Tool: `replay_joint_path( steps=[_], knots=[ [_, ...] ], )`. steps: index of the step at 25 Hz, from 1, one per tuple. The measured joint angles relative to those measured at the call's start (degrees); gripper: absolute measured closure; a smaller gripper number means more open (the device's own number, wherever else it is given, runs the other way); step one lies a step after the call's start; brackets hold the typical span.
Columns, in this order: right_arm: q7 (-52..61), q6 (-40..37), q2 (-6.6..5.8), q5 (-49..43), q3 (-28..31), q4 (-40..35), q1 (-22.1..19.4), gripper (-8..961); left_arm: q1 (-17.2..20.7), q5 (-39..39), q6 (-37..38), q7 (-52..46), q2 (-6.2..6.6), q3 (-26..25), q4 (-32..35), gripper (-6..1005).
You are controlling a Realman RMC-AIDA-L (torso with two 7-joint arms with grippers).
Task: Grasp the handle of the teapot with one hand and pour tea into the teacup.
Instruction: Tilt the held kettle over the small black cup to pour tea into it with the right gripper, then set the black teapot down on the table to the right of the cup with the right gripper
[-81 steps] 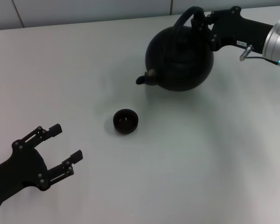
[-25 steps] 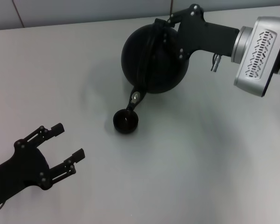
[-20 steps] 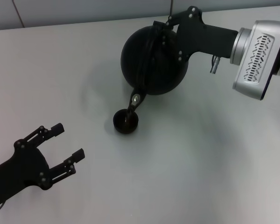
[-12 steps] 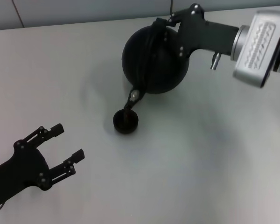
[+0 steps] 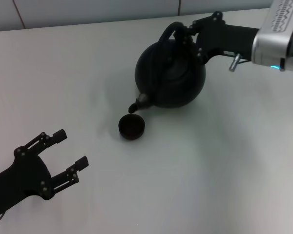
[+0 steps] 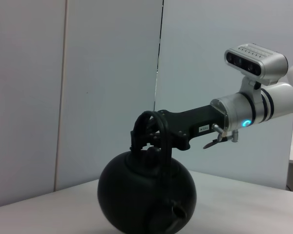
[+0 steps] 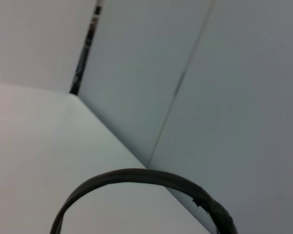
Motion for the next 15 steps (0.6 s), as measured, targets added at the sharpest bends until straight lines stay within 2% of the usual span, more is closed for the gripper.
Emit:
replay_joint_path(
  steps=[5, 9, 15],
  knots=[
    [4.9, -0.9, -0.04, 0.8, 2.0, -1.1, -2.3, 858, -0.1, 0.0, 0.1, 0.0, -0.05, 0.0, 0.0, 201],
    [5.2, -2.7, 0.09, 5.1, 4.6, -1.1, -5.1, 857, -0.3, 0.0, 0.1, 0.0, -0.09, 0.0, 0.0, 201],
    [4.9, -2.8, 0.2, 7.2, 4.6, -0.9, -7.0, 855, -0.9, 0.0, 0.2, 0.0, -0.06, 0.0, 0.0, 201]
  ],
)
